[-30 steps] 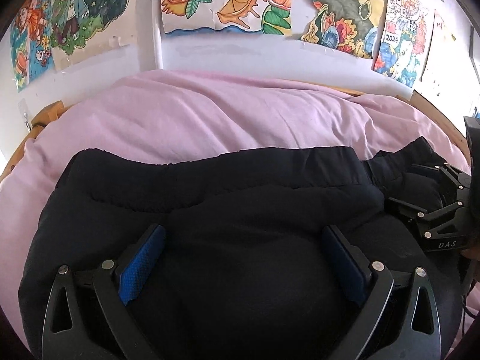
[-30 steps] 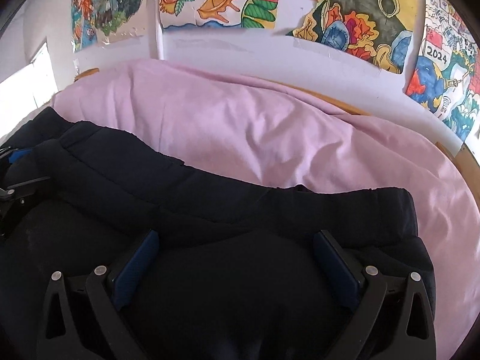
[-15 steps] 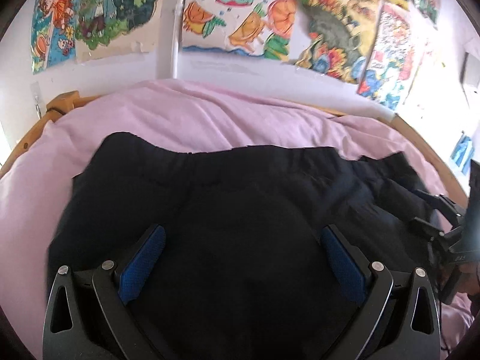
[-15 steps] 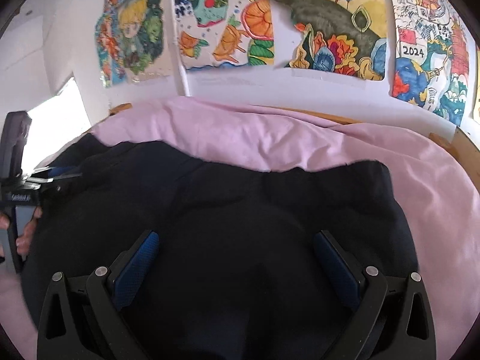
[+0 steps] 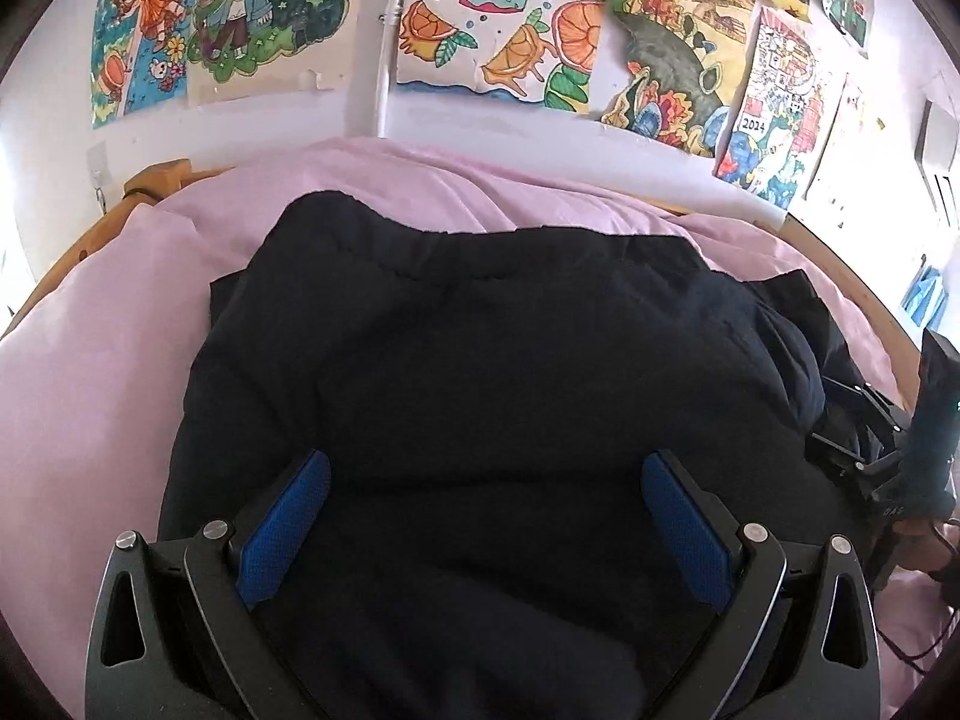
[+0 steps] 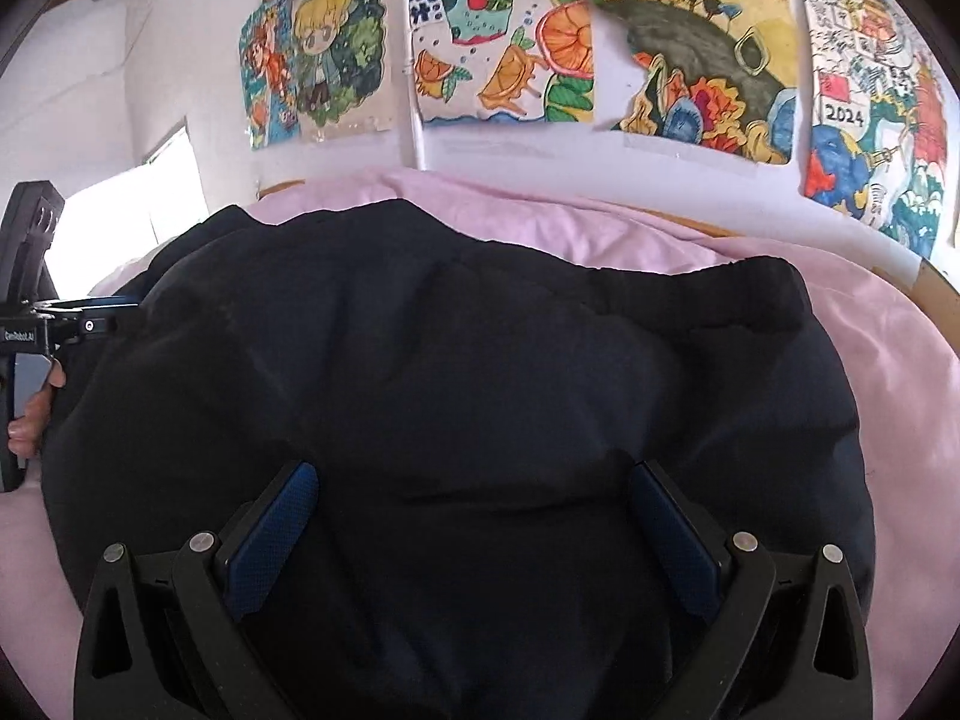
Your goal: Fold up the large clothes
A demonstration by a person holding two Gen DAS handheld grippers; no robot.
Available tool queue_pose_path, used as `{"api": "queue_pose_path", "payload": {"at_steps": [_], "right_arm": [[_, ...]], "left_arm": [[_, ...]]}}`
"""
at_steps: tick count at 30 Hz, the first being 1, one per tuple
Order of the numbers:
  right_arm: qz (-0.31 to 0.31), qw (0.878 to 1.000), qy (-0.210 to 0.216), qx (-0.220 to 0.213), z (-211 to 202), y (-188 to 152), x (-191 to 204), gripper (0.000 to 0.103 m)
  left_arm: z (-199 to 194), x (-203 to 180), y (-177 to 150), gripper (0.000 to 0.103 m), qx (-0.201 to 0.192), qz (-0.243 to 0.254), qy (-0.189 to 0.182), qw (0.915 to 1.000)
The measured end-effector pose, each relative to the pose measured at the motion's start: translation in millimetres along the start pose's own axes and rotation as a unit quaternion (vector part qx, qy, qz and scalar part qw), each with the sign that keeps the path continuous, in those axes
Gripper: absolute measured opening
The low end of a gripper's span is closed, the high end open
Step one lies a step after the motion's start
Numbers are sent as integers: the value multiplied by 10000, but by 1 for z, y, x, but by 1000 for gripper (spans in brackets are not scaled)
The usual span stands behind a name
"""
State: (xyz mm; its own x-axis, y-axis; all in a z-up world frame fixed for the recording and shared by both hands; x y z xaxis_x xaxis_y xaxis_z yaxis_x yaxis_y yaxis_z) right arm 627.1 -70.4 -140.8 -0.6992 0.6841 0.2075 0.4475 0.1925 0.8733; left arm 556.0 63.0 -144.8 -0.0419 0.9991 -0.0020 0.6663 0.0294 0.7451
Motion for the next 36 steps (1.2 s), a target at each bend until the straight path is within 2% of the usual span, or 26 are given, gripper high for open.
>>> {"api": "queue_pose_path", "payload": {"at_steps": [3,7,10,14,17,21,23,24,25,27,30,32,34,36], "right_arm": [[-42,9999,-75,-93,-4,-4,2,103],[1,9997,-189,132,-20,-4,3,103],[-171,9992,-361,29,-53,-10,10,103],[-524,9971,-548,-63,-94,-31,15,103],[-283,9989,-360,-101,-111,-48,5,103],[641,9974,10,-317,-124,-54,-28,103],[1090,9929,185,-444,-129,-51,-46,103],[1258,9904,297,-490,-130,-49,-56,103],[1397,9883,386,-480,-128,-49,-67,103],[1700,9838,401,-393,-120,-50,-89,103],[2493,9638,936,-138,-96,-56,-116,103],[3020,9435,1358,-75,-77,-56,-130,103],[3221,9346,1509,-53,-68,-54,-137,103],[3256,9336,1495,31,-64,-51,-140,103]], "left_arm": [[-2,2,-1,102,-21,-58,-56,10000],[-16,6,2,102,-37,-280,-238,9993],[-39,16,5,102,-102,-643,-487,9967],[-68,41,7,102,-256,-981,-436,9939],[-76,63,4,102,-252,-1052,-243,9938],[-70,86,-6,102,-20,-1339,-218,9908],[-60,95,-14,102,200,-1619,-309,9861],[-57,101,-13,102,68,-1744,-232,9844],[-52,103,-16,102,184,-1825,-267,9827],[-46,109,-16,102,143,-1906,-307,9811],[-34,110,-22,102,424,-1976,-441,9784],[-33,109,-23,102,450,-1950,-420,9789],[-31,107,-23,102,464,-1905,-418,9797],[-30,105,-26,102,494,-1841,-407,9808]]}}
Point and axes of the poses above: each gripper's, at about its wrist camera, not at the fingertips, and z roughly the way its jaws point, x to its left, y to its top, the point moved 10 cm from there along z, roughly the way its jaws point, and after that the axes turned 14 degrees about y, right-handed, at the moved point
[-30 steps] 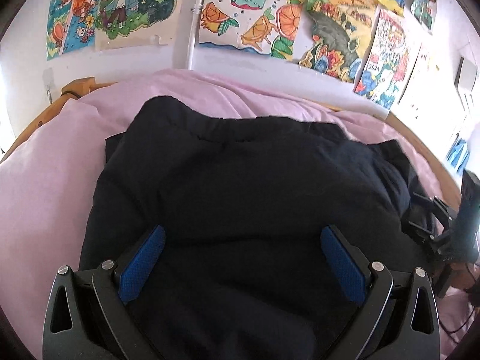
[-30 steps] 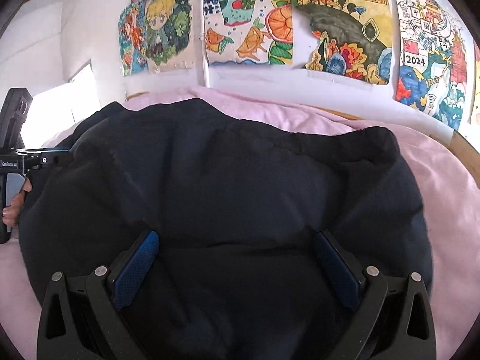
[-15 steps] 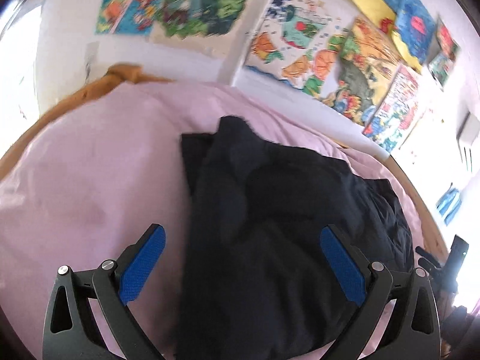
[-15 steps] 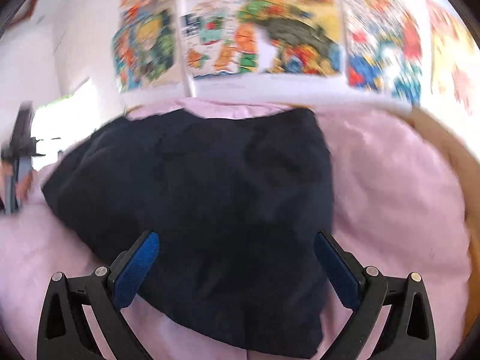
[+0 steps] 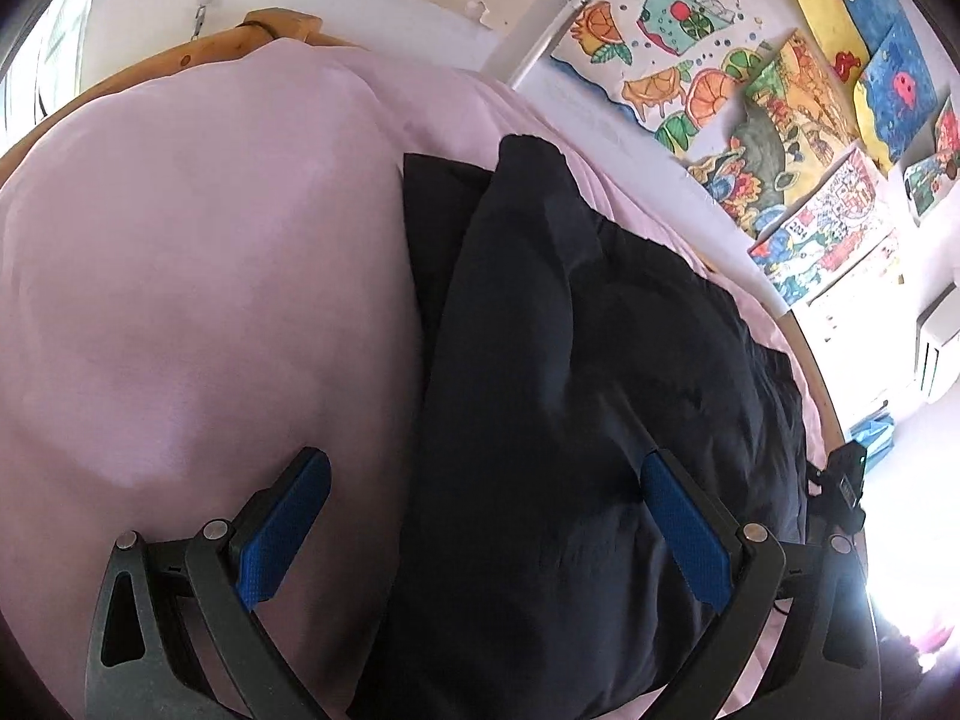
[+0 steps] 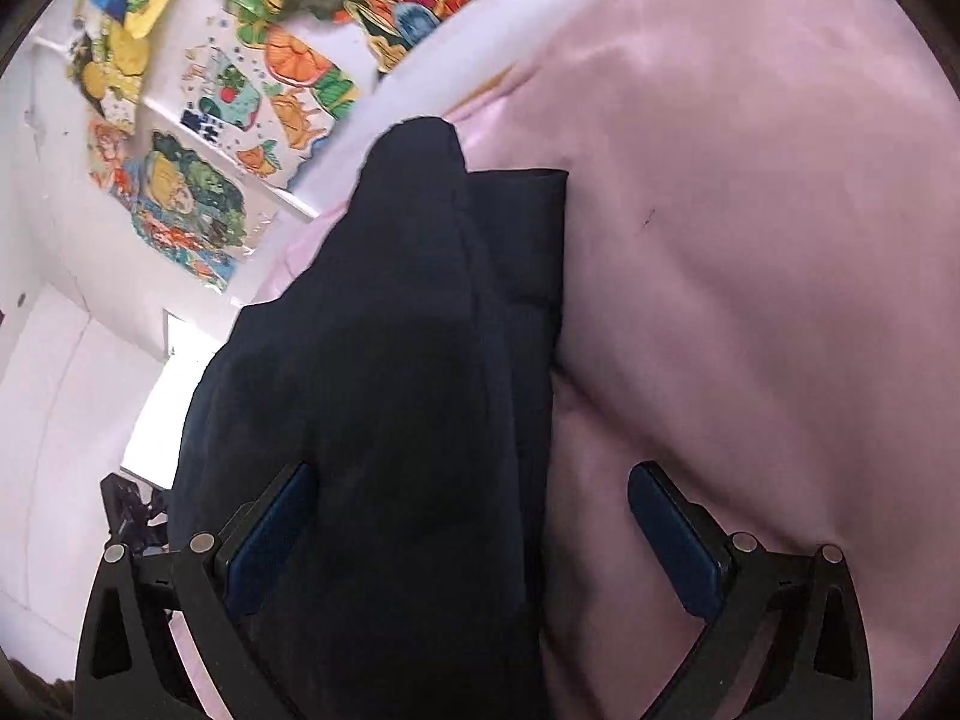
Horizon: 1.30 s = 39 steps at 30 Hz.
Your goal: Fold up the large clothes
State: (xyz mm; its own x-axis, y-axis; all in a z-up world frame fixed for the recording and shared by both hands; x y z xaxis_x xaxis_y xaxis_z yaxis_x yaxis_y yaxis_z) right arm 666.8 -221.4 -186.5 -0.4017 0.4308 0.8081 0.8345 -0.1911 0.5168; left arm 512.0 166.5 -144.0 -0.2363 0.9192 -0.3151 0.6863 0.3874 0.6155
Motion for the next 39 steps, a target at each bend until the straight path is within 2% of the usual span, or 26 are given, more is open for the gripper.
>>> {"api": "queue_pose_path", "payload": {"at_steps": [6,10,14,17,19,21,23,24,26,27,28,29,30,31,33,37,39], "right_arm": [[-286,9991,-307,-1,3,-2,2,103],[-518,9968,-584,-183,-1,-2,7,103],[-1226,9865,-1048,-299,0,-3,25,103],[-1900,9707,-1442,-281,6,-9,42,103],[-2622,9447,-1948,-303,10,-15,58,103],[-3385,9085,-2436,-276,19,-25,75,103],[-4093,8646,-2899,-288,26,-34,92,103],[-4525,8346,-3124,-331,30,-40,103,103],[-4917,8046,-3314,-328,36,-47,111,103],[-4959,8008,-3343,-330,36,-47,110,103],[-4940,8024,-3332,-329,36,-47,109,103],[-4856,8100,-3273,-308,34,-46,106,103],[-4662,8265,-3144,-273,32,-42,101,103],[-4524,8376,-3051,-260,31,-41,100,103],[-3979,8780,-2652,-228,22,-33,92,103],[-2954,9340,-1992,-259,7,-18,73,103],[-2286,9619,-1496,-74,6,-15,57,103]], "left_arm": [[7,-5,-5,102,31,120,52,9999],[9,-6,-6,102,42,109,57,9999],[11,-7,-5,102,60,139,75,9999],[14,-7,-6,102,89,168,93,9998],[16,-6,-6,102,110,159,98,9998],[17,-7,-5,102,116,150,93,9998],[17,-8,-6,102,155,204,19,9997],[18,-9,-6,102,159,211,24,9996],[17,-9,-5,102,161,222,17,9996],[17,-8,-5,102,160,226,14,9996],[18,-9,-4,102,173,250,16,9995],[17,-9,-3,102,179,295,23,9994],[17,-10,0,102,158,374,37,9992],[16,-12,4,102,118,485,64,9987],[16,-15,9,102,53,750,109,9971],[25,-19,13,102,152,1276,51,9917],[32,-21,13,102,249,1499,5,9884]]}}
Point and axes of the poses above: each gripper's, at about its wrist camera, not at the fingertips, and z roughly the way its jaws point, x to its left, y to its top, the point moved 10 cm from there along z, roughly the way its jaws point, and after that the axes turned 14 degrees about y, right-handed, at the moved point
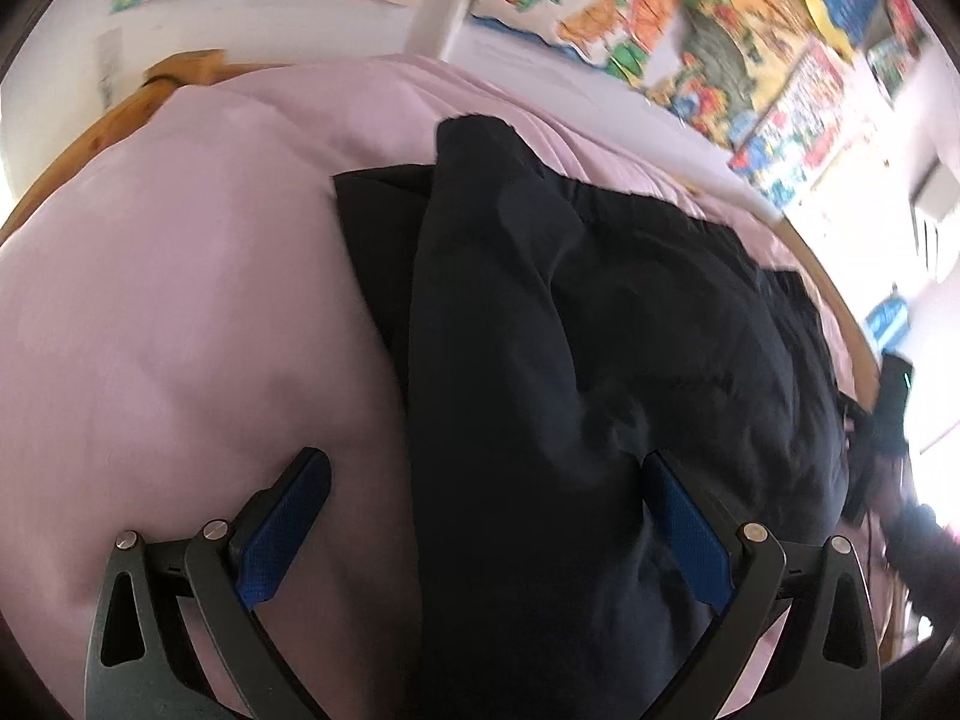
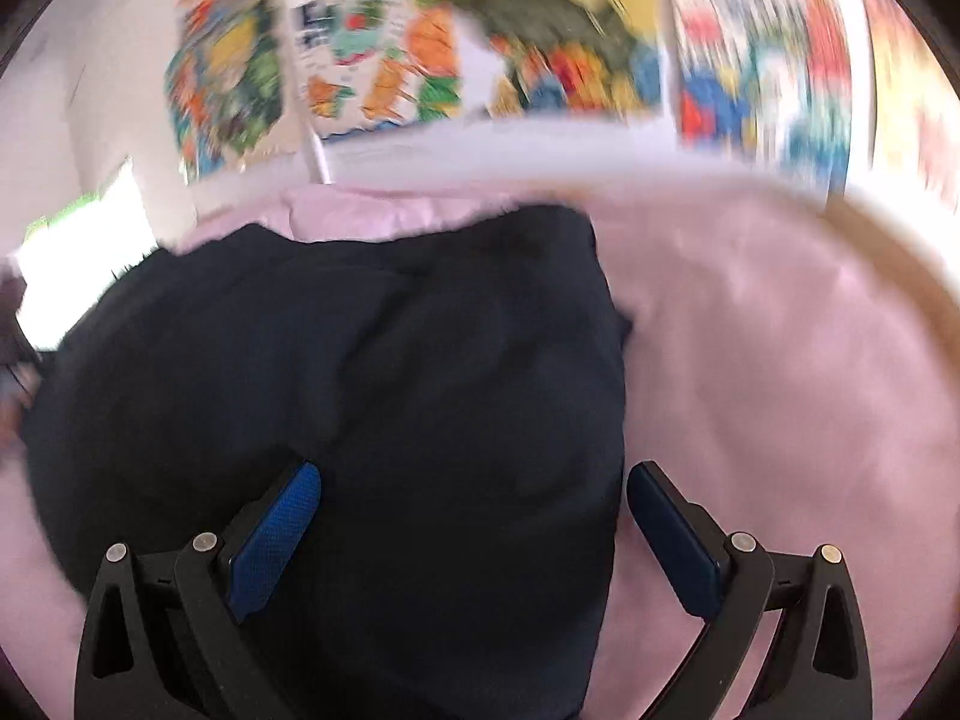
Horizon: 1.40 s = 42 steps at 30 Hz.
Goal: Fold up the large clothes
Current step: 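Fold the jacket in half lengthwise with both tools and press down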
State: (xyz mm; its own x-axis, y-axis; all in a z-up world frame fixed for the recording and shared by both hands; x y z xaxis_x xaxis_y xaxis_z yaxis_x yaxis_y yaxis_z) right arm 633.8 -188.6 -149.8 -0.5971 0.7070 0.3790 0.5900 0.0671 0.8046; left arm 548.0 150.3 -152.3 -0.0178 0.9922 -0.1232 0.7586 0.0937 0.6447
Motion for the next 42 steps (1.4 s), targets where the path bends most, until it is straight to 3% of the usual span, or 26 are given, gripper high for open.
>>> {"api": "queue_pose_path", "payload": {"at_steps": [2,5,13,17,29,42], "right_arm": [[748,9948,667,207,9,-6,-15,103],[1804,9662,1750,572,28,-19,-31,103],[1795,9430,2541,1181,54,-12,-20,103],[1785,9409,2669,1081,59,-15,-16,103],[1649,9448,2740,711,49,-21,-16,103],[1631,9452,2741,691,49,-17,-25,103]], "left_arm": [[6,-1,2,102,66,145,-64,9999],[17,-3,7,102,159,335,-223,9991],[47,-8,23,102,577,257,-845,9944],[50,-14,25,102,610,346,-795,9944],[60,-27,19,102,706,694,-171,9949],[58,-24,11,102,683,785,-272,9942]]}}
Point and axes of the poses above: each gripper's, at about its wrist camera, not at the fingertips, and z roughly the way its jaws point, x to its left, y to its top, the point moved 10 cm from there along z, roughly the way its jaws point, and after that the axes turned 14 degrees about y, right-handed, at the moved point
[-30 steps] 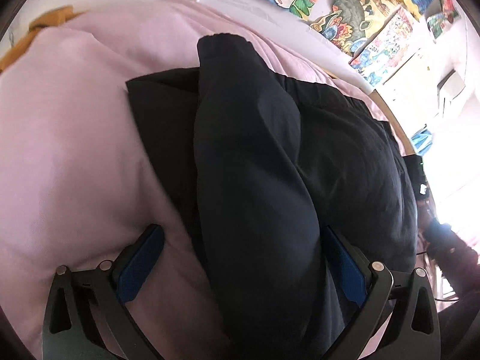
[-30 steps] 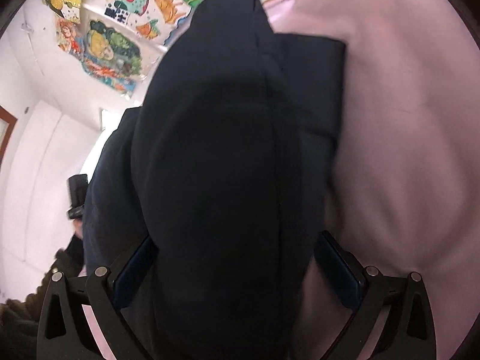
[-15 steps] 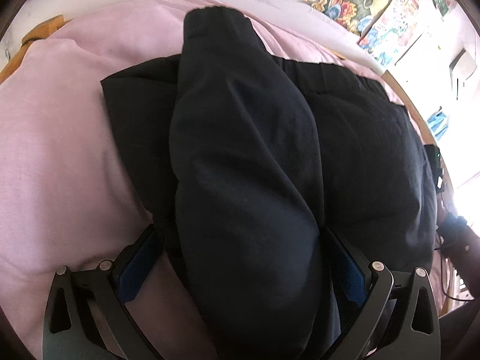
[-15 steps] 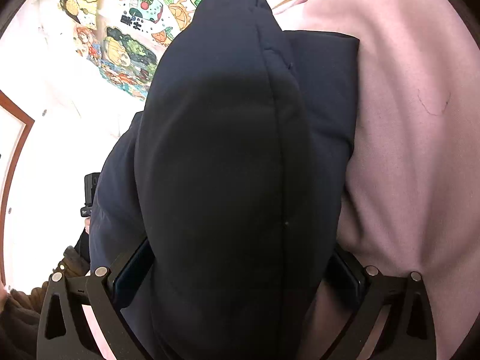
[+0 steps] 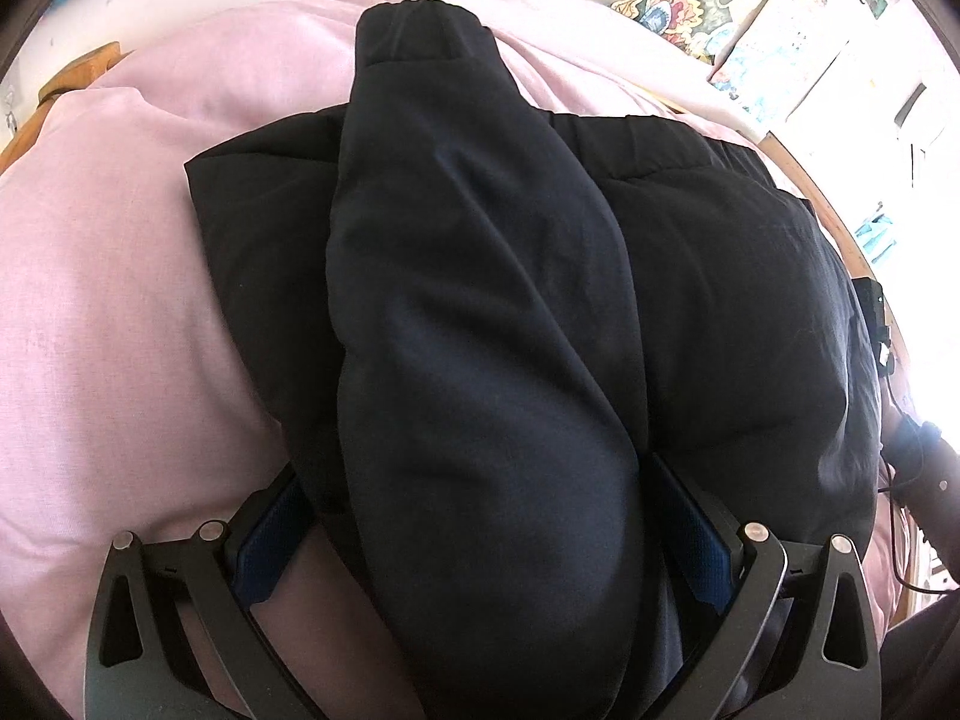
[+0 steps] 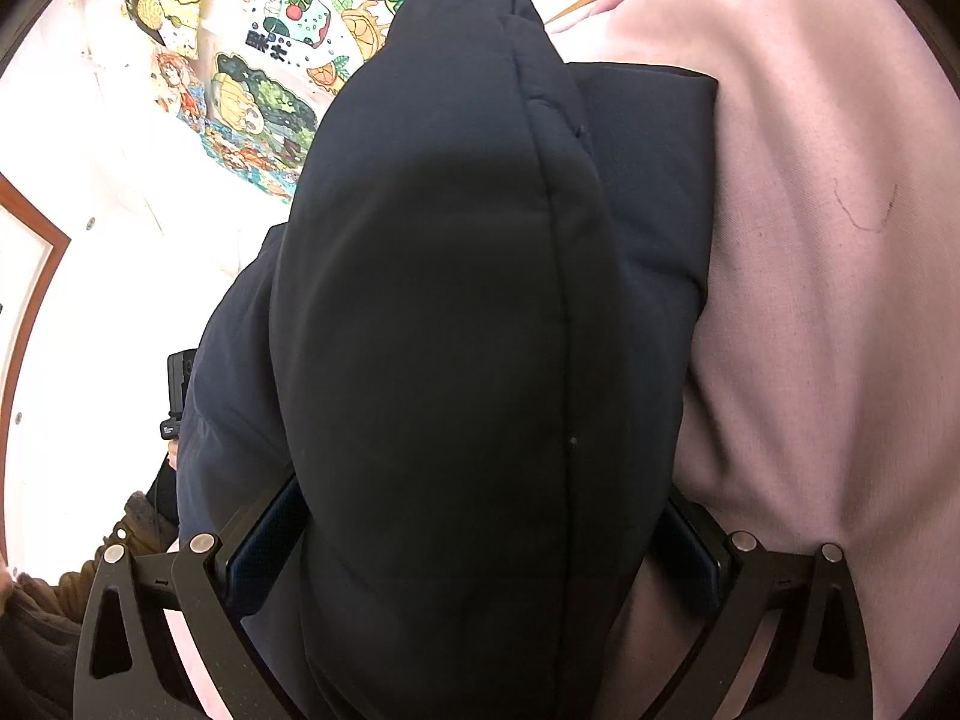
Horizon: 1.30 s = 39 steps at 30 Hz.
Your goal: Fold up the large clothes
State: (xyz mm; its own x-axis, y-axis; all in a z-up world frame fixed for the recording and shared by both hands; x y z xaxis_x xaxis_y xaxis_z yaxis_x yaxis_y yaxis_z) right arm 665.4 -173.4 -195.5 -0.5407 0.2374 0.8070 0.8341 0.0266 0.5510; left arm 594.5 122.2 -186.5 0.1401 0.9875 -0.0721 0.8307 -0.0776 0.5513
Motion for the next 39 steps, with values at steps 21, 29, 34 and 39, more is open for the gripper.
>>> {"api": "queue_pose_path", "payload": {"at_steps": [21,29,34,39], "right_arm": [[355,9983,-362,271,7,2,-2,89],[38,9968,-797,-5,-4,5,15,46],[-126,9915,-1291,-60,-15,11,39,31],[-287,9883,-1499,-47,-36,8,86,29]], "left_arm": [[-29,10,-10,41,-441,-469,-444,9969],[-58,-11,-13,19,-660,-203,630,9956],[-92,-26,-13,14,-677,-511,775,9934],[-143,-43,-23,14,-553,-573,601,9950]]}}
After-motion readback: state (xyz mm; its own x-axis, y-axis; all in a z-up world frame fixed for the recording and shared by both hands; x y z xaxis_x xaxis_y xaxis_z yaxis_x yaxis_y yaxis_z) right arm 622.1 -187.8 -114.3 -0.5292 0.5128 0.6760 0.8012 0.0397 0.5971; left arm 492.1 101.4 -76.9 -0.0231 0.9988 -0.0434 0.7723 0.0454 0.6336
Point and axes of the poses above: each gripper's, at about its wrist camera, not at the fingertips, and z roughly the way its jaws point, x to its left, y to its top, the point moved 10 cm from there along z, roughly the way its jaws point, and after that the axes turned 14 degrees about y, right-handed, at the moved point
